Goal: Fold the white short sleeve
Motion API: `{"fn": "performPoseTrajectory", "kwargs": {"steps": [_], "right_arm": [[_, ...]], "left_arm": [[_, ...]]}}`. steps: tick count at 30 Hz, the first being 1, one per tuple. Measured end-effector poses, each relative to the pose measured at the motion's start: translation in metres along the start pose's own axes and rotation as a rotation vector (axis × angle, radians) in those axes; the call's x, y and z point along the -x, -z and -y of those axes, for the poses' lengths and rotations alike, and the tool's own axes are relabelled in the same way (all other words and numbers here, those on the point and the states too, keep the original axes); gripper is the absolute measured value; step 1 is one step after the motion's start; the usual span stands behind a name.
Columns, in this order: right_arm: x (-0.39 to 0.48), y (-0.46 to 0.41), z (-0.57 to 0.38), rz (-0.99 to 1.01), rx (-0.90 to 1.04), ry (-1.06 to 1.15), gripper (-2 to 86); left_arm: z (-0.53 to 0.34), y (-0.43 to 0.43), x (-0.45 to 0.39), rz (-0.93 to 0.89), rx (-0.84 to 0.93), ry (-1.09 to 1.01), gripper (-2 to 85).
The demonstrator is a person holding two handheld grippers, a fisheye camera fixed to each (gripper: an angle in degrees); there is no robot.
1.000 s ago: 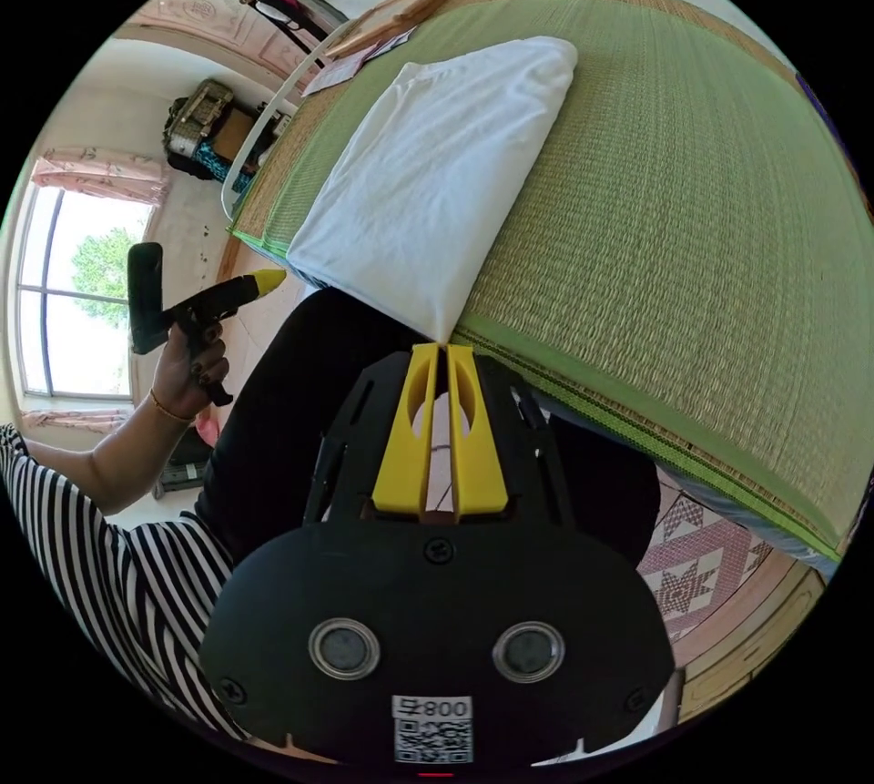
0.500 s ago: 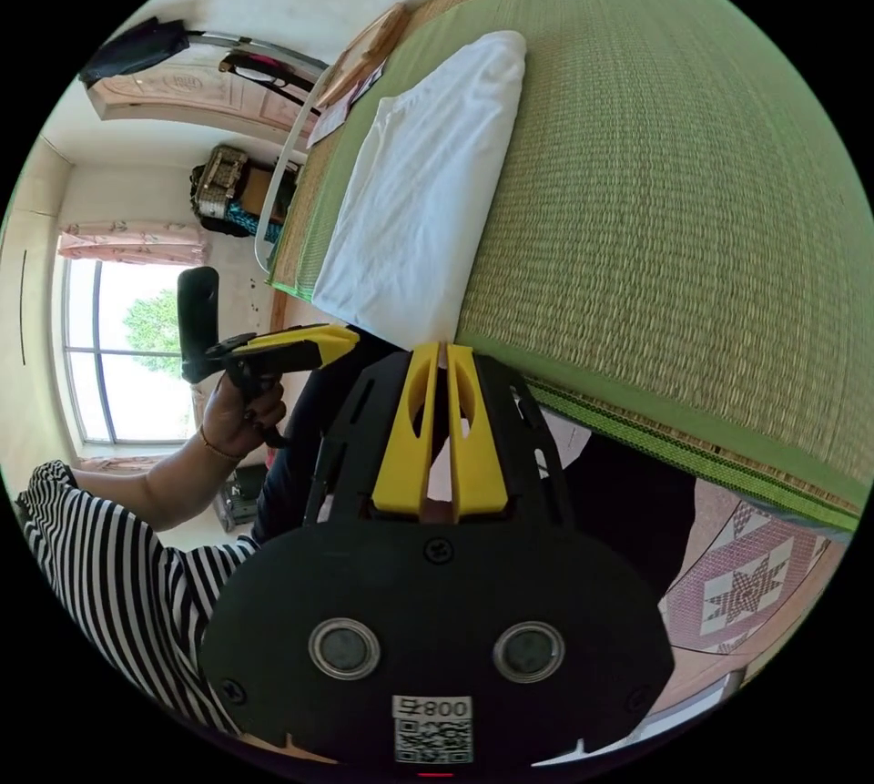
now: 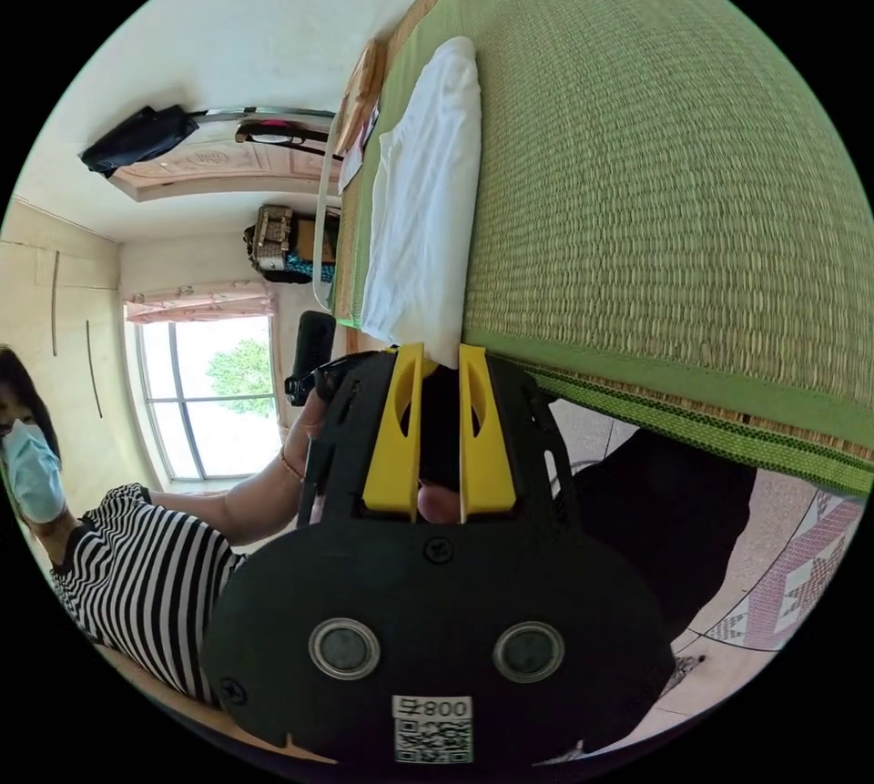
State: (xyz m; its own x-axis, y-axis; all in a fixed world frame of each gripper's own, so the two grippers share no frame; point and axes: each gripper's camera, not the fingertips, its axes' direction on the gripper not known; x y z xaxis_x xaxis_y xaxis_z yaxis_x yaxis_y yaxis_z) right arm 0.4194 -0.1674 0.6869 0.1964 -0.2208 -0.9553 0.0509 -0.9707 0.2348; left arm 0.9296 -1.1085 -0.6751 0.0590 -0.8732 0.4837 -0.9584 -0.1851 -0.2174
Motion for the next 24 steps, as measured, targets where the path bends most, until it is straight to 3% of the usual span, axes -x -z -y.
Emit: {"fn": "performPoseTrajectory", "kwargs": {"steps": [16,24], "right_arm": [[-0.031,-0.043,-0.017,0.221,-0.018,-0.079,8.8],[-0.039,-0.088,-0.011,0.334,0.005,-0.125,5.3]], "left_arm": [[-0.043,-0.039,0.021,-0.154,-0.064,0.015,1.5],[-0.071,-0.065,0.032,-0.183,-0.079,0.023,1.5]]}}
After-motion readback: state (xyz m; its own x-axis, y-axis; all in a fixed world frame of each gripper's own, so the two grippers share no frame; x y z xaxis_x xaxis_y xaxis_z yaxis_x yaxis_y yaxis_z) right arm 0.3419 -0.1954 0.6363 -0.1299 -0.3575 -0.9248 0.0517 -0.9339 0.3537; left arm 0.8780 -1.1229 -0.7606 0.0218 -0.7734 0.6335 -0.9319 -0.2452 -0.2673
